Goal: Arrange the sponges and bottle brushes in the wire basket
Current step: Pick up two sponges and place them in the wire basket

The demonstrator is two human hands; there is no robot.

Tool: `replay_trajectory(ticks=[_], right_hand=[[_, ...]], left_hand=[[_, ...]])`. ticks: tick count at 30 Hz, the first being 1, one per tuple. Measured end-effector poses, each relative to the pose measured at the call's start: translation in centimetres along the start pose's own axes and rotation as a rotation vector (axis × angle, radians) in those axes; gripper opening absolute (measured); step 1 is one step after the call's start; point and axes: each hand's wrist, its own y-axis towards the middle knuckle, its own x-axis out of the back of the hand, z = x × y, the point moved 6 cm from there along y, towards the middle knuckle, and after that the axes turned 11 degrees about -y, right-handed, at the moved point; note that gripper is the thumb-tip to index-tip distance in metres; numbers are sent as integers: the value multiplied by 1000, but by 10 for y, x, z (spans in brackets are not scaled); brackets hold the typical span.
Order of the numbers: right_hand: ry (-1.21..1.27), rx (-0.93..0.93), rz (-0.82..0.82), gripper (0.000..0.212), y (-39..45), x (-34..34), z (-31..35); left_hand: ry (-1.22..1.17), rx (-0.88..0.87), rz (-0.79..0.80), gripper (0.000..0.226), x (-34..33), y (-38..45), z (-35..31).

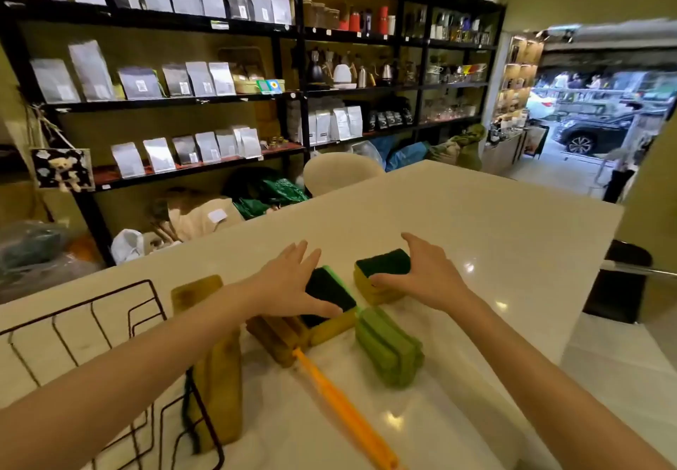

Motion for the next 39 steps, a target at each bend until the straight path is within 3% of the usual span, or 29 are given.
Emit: replay_trajectory(ticks=[7,11,17,22,28,39], right_hand=[[-122,-134,95,103,8,-22,-3],[-240,-139,48,90,11,-23,1],[-95,-109,49,82,21,-11,5],[137,82,-37,84,27,18,34],[273,336,-85,77,20,45,91],[327,762,111,82,-23,24,224]], left_hand=[[9,33,110,108,-17,12,2],[-5,27,86,106,-16,16,4],[-58,29,-16,95,-1,13,-1],[-153,-40,-197,99,42,-3,-7],[-142,-60,-258,103,83,-51,10],[-114,154,-358,105,110,-181,93]])
